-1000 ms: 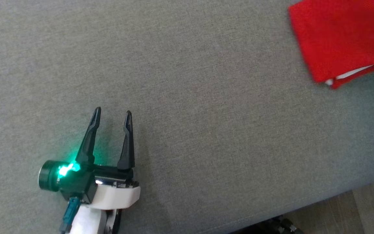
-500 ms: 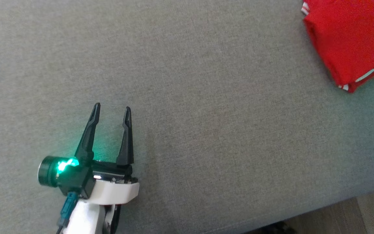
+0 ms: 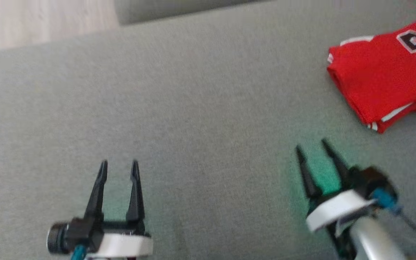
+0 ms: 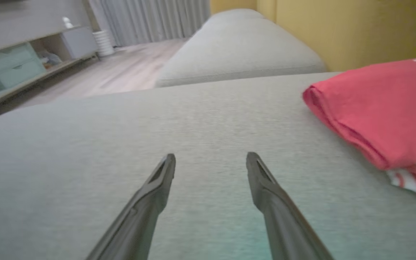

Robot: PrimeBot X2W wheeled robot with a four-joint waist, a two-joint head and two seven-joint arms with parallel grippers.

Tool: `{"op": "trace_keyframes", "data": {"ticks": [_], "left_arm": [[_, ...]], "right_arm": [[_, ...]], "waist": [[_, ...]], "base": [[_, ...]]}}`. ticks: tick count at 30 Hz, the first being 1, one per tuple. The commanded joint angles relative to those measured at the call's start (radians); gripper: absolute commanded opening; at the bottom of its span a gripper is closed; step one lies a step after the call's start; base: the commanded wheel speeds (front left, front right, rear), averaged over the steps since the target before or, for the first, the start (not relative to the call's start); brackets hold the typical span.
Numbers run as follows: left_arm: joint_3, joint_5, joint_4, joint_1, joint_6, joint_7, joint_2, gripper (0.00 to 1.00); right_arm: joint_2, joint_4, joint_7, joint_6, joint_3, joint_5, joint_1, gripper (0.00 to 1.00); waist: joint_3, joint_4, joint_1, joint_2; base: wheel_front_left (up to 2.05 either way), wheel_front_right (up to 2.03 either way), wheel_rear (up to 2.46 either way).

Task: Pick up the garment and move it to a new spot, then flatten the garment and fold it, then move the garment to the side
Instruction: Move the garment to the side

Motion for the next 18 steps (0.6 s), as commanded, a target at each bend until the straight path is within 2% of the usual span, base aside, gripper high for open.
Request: {"op": "trace_keyframes", "data": {"ticks": [1,3,6,8,12,18], "left_arm": [[0.025,-0.012,-0.021,0.016,0.014,-0.005,-0.004,1.00],[0.025,-0.018,-0.015,0.047,0.033,-0.005,-0.004,1.00],[0.030,-0.020,-0.021,0.092,0.069,-0.005,-0.004,1.00],[0.032,-0.019,-0.032,0.116,0.078,-0.005,-0.004,1.00],[0.040,-0.011,-0.044,0.162,0.073,-0.005,-0.004,1.00],[0.052,-0.007,-0.046,0.199,0.058,-0.005,-0.004,1.00]], "right_arm": [[0.003,-0.020,-0.033,-0.001,0.043,0.005,0.017,1.00],[0.013,-0.019,-0.046,-0.001,0.064,-0.008,0.048,1.00],[0.036,-0.118,-0.048,-0.001,0.034,-0.041,0.105,1.00],[0.049,-0.184,-0.048,-0.001,0.007,-0.069,0.149,1.00],[0.068,-0.259,-0.048,-0.001,-0.043,-0.130,0.227,1.00],[0.087,-0.304,-0.048,-0.001,-0.102,-0.173,0.308,1.00]], "waist": [[-0.108,0.042,0.0002,0.0000],[-0.149,0.056,0.0002,0.0000],[-0.201,0.084,0.0002,0.0000],[-0.222,0.102,0.0002,0.0000],[-0.255,0.129,0.0002,0.0000],[-0.290,0.151,0.0002,0.0000]], "base": [[0.00,0.00,0.00],[0.00,0.00,0.00],[0.00,0.00,0.00],[0.00,0.00,0.00],[0.00,0.00,0.00],[0.00,0.00,0.00]]}}
